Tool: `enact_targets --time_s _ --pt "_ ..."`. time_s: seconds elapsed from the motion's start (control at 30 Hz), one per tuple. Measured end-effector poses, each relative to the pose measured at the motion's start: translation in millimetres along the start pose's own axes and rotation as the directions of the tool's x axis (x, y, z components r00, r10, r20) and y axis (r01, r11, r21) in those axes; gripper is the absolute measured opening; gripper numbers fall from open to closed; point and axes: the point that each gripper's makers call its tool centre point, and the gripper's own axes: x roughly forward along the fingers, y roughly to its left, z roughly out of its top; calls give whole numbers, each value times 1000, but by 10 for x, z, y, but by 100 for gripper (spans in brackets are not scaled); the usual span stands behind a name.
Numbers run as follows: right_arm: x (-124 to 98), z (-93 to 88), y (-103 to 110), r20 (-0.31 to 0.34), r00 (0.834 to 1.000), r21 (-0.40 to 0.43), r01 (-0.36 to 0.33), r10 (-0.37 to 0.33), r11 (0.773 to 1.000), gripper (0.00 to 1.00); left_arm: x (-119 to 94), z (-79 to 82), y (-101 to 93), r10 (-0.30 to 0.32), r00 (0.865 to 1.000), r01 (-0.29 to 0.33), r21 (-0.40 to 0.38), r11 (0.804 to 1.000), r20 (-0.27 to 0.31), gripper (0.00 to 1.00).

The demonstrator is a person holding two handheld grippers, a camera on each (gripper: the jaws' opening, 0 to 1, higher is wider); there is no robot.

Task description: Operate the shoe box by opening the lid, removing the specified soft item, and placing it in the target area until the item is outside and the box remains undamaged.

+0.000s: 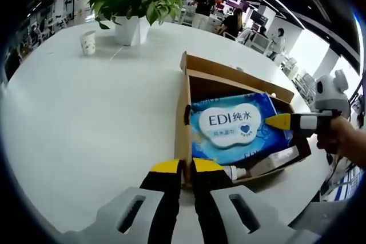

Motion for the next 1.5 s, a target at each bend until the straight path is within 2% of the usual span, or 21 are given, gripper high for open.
enact_targets --time_s 0.1,0.3,0.8,0.97,1.13,1.5 --pt "-34 57 41 28 1000 30 -10 9 1000 0 0 1 4 -2 1000 2 -3 1000 0 5" --pt "-64 109 113 47 999 23 -21 20 1000 0 10 8 33 -1 1000 1 -1 1000 0 5" --pt "-166 276 239 107 993 121 -63 50 991 0 6 6 44 -3 1000 3 -6 1000 4 5" --pt "-206 349 307 135 989 79 -67 56 995 0 -2 1 37 -3 1000 3 -7 1000 6 5" --pt "-259 428 353 164 984 80 -82 68 993 0 -5 -4 30 -4 1000 4 -9 1000 8 5" --pt "-342 512 422 182 980 69 -95 81 993 0 -1 -5 30 -3 1000 3 -7 1000 7 5"
